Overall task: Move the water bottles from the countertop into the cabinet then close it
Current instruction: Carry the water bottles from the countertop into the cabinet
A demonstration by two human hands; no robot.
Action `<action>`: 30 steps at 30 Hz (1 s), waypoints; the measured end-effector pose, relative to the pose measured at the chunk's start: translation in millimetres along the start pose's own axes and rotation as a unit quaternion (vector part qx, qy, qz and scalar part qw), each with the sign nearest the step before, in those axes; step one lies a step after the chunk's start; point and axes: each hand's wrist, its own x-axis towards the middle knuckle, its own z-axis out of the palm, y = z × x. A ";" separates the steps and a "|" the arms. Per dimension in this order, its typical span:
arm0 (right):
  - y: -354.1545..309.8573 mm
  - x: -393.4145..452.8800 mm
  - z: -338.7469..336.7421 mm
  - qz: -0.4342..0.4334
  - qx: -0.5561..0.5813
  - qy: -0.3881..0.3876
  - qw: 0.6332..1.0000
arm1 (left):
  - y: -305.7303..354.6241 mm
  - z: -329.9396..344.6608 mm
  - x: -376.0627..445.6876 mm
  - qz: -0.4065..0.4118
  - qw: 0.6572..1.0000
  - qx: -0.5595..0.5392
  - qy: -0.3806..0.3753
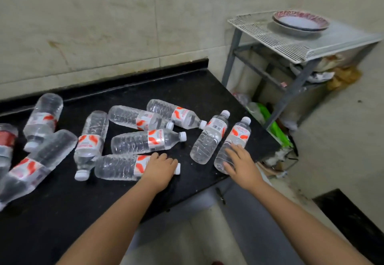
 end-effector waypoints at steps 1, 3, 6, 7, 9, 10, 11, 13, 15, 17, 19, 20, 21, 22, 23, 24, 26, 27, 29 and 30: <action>1.7 -0.8 -2.1 -0.006 0.001 0.005 1.000 | -1.1 -0.6 2.7 0.009 1.000 0.006 0.001; 4.5 5.9 -13.8 -0.004 0.025 0.054 0.998 | -3.8 -0.8 7.0 0.023 1.000 0.012 0.000; 13.7 29.5 -40.7 0.018 0.044 0.070 0.996 | -3.7 -3.5 9.1 0.021 1.000 0.022 -0.003; 18.4 42.8 -48.1 0.038 0.047 0.086 0.995 | -2.8 -3.7 9.9 0.018 1.000 0.025 -0.004; 29.7 72.9 -57.9 0.091 0.043 0.106 0.989 | -0.8 -4.7 11.6 0.013 0.999 0.032 -0.009; 35.7 89.2 -61.1 0.124 0.040 0.110 0.985 | -0.3 -6.1 12.5 0.013 0.999 0.037 -0.010; 41.1 104.1 -63.2 0.163 0.034 0.106 0.980 | 0.0 -7.7 13.2 0.016 0.999 0.040 -0.009; 51.0 129.8 -63.9 0.230 0.018 0.061 0.971 | 1.9 -9.8 14.6 0.028 0.998 0.048 -0.014; 57.7 147.4 -62.6 0.267 0.027 0.008 0.963 | 5.6 -11.5 18.1 0.054 0.995 0.066 -0.043; 62.0 158.1 -61.9 0.283 0.071 -0.019 0.956 | 12.8 -16.8 23.0 0.063 0.990 0.093 -0.081; 65.7 161.8 -62.8 0.285 0.102 -0.026 0.953 | 18.5 -22.8 27.0 0.052 0.989 0.099 -0.102; 66.2 161.4 -65.3 0.282 0.109 -0.024 0.953 | 19.2 -26.1 26.7 0.043 0.989 0.093 -0.109; 66.7 160.1 -68.6 0.277 0.116 -0.017 0.954 | 19.4 -29.6 24.7 0.033 0.990 0.087 -0.107; 66.9 158.2 -72.2 0.268 0.122 -0.005 0.956 | 18.0 -33.2 21.2 0.031 0.993 0.085 -0.070; 65.6 155.3 -76.9 0.251 0.131 0.009 0.959 | 15.2 -37.5 17.2 0.024 0.995 0.092 -0.020; 61.6 150.3 -83.2 0.226 0.139 0.028 0.964 | 12.5 -43.0 11.1 0.007 0.995 0.097 0.009; 49.9 135.1 -100.4 0.172 0.158 0.059 0.970 | 7.8 -42.7 -0.1 -0.021 0.995 0.073 0.067; 42.5 125.1 -110.1 0.141 0.164 0.070 0.974 | 5.1 -43.1 -5.7 -0.047 0.994 0.060 0.082; 22.0 98.7 -128.8 0.071 0.167 0.083 0.980 | 6.0 -54.0 -24.8 -0.087 0.988 0.067 0.110; 10.1 83.8 -135.6 0.034 0.161 0.086 0.983 | 6.5 -57.3 -36.7 -0.108 0.984 0.067 0.128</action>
